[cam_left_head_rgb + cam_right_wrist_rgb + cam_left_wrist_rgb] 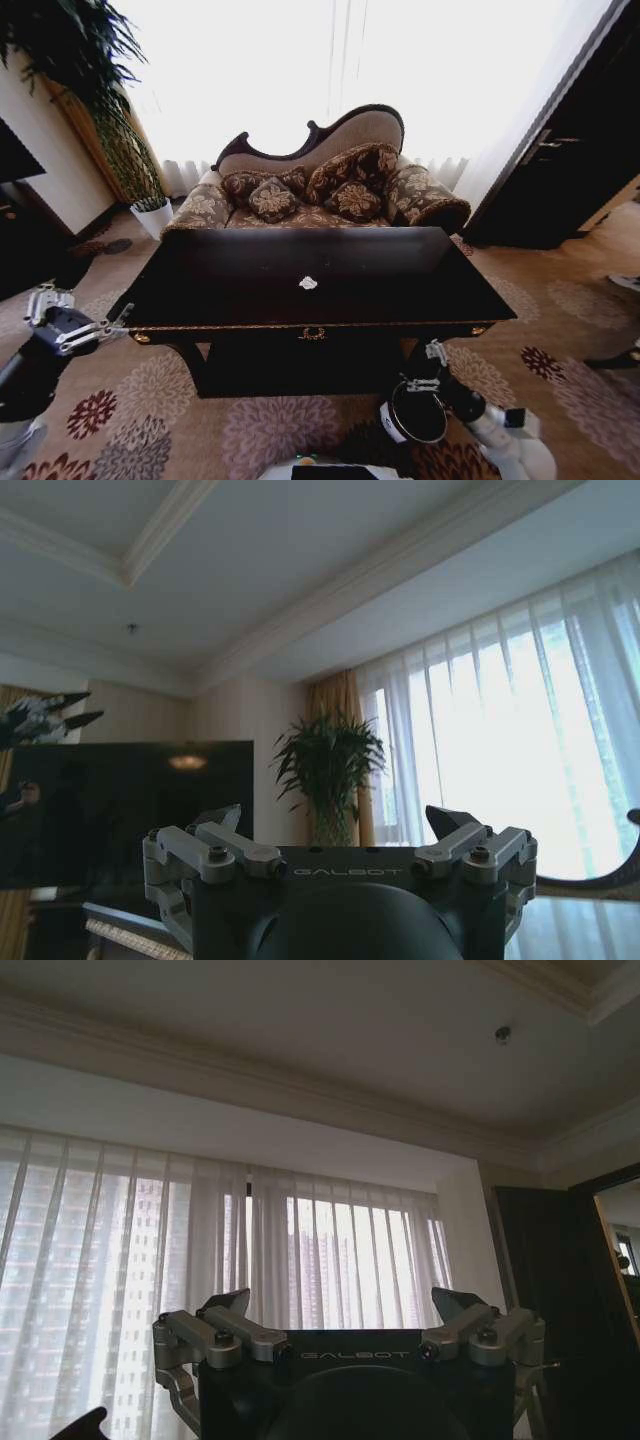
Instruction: Move to the front of the table and place the trash on the table into the trash bin.
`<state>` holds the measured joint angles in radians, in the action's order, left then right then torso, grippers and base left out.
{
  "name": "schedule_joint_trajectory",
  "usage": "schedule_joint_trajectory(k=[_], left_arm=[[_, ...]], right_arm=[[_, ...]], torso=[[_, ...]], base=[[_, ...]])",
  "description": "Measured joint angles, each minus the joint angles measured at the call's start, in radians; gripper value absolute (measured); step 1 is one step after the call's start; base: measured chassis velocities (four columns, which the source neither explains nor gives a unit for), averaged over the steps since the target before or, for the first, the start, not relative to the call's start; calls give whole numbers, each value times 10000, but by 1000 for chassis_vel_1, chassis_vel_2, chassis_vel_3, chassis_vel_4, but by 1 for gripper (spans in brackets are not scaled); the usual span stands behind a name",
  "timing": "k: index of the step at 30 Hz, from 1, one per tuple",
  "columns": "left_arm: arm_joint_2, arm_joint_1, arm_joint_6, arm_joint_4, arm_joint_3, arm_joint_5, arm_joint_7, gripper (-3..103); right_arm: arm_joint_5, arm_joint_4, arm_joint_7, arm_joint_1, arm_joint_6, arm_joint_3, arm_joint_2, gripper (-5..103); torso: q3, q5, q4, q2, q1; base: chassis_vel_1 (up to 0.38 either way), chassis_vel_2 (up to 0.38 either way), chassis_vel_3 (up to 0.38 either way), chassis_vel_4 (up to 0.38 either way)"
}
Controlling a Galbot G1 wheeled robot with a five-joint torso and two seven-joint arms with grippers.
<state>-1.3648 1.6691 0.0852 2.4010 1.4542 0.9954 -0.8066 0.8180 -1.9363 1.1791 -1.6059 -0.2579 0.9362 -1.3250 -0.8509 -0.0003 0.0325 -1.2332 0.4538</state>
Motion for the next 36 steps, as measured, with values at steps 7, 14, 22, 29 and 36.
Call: schedule_joint_trajectory(k=[7, 14, 22, 29, 36], left_arm=[[160, -168, 118, -436, 273, -32, 181, 100], [532, -239, 286, -576, 584, 388, 158, 100], [915, -319, 408, -951, 791, 447, 173, 100], [597, -235, 499, -574, 789, 435, 238, 100], [505, -119, 603, -356, 1129, 776, 543, 100]], right_arm=[[435, -2098, -5761, 338, 742, -1370, 611, 100], [97, -3410, -9334, 1157, 2222, -2775, 1488, 100], [-760, -4521, -12340, 1661, 3633, -3983, 3181, 100], [-707, -4628, -13358, 2659, 4484, -4319, 4207, 100], [-374, -3710, -13769, 3611, 4738, -5194, 5662, 100]], torso=[[0, -2, 0, 1, 0], [-1, 2, -1, 1, 1], [-1, 1, 0, 1, 0], [0, 0, 0, 1, 1], [-1, 6, 1, 1, 1]], base=[[0, 0, 0, 0], [0, 0, 0, 0], [0, 0, 0, 0], [0, 0, 0, 0], [0, 0, 0, 0]])
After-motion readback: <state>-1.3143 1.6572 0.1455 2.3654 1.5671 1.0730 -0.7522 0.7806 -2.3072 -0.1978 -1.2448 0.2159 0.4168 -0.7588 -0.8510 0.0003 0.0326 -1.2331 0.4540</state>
